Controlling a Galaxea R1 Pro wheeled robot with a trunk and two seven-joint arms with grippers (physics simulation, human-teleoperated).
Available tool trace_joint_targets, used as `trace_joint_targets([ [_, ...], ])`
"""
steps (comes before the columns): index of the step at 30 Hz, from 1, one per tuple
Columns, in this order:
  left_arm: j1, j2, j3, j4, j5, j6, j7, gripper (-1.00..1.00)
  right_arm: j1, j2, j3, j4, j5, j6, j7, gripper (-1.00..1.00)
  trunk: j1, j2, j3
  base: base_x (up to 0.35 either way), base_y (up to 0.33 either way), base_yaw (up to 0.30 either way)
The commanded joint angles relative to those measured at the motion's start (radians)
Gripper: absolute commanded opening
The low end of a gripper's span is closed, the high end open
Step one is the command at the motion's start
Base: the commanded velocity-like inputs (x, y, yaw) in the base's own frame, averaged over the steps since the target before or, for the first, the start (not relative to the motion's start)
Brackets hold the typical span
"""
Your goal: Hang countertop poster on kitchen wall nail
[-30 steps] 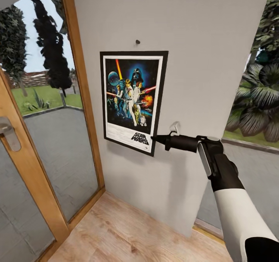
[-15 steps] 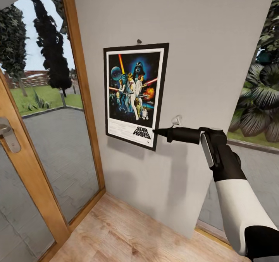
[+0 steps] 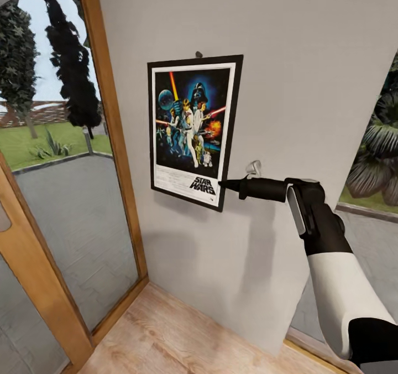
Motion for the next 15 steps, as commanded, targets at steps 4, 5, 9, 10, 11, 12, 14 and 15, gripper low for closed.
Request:
trace_joint_targets([
  [4, 0.000, 0.000, -0.002, -0.003, 0.010, 0.003, 0.007, 1.00, -0.019, -0.002, -0.002, 0.000, -0.004, 0.012, 0.003, -1.00, 0.001, -0.002, -0.002, 0.121, 0.000, 0.000],
  [5, 0.000, 0.000, -0.002, -0.003, 0.010, 0.003, 0.007, 1.00, -0.021, -0.003, -0.003, 0.000, -0.004, 0.012, 0.003, -1.00, 0.001, -0.002, -0.002, 0.056, 0.000, 0.000],
  [9, 0.000, 0.001, -0.002, 0.001, 0.011, 0.002, 0.007, 1.00, -0.036, -0.025, -0.004, 0.000, -0.005, 0.014, 0.003, -1.00, 0.001, -0.002, -0.002, 0.024, 0.000, 0.000],
  [10, 0.000, 0.001, -0.002, 0.002, 0.012, 0.002, 0.007, 1.00, -0.038, -0.027, -0.004, 0.000, -0.005, 0.014, 0.003, -1.00, 0.001, -0.002, -0.002, 0.009, 0.000, 0.000],
  [11, 0.000, 0.001, -0.002, 0.002, 0.012, 0.002, 0.007, 1.00, -0.043, -0.029, -0.004, 0.000, -0.005, 0.014, 0.003, -1.00, 0.001, -0.002, -0.002, 0.006, 0.000, 0.000],
  [12, 0.000, 0.001, -0.002, 0.002, 0.012, 0.002, 0.006, 1.00, -0.044, -0.030, -0.004, 0.000, -0.005, 0.014, 0.003, -1.00, 0.001, -0.002, -0.002, 0.005, 0.000, 0.000],
  [14, 0.000, 0.001, -0.001, 0.002, 0.013, 0.002, 0.006, 1.00, -0.047, -0.032, -0.004, 0.001, -0.004, 0.014, 0.004, -1.00, 0.001, -0.002, -0.002, 0.003, 0.000, 0.000],
  [15, 0.000, 0.001, -0.001, 0.002, 0.013, 0.002, 0.006, 1.00, -0.048, -0.033, -0.004, 0.004, -0.003, 0.012, 0.004, -1.00, 0.001, -0.002, -0.002, 0.027, -0.020, 0.000],
])
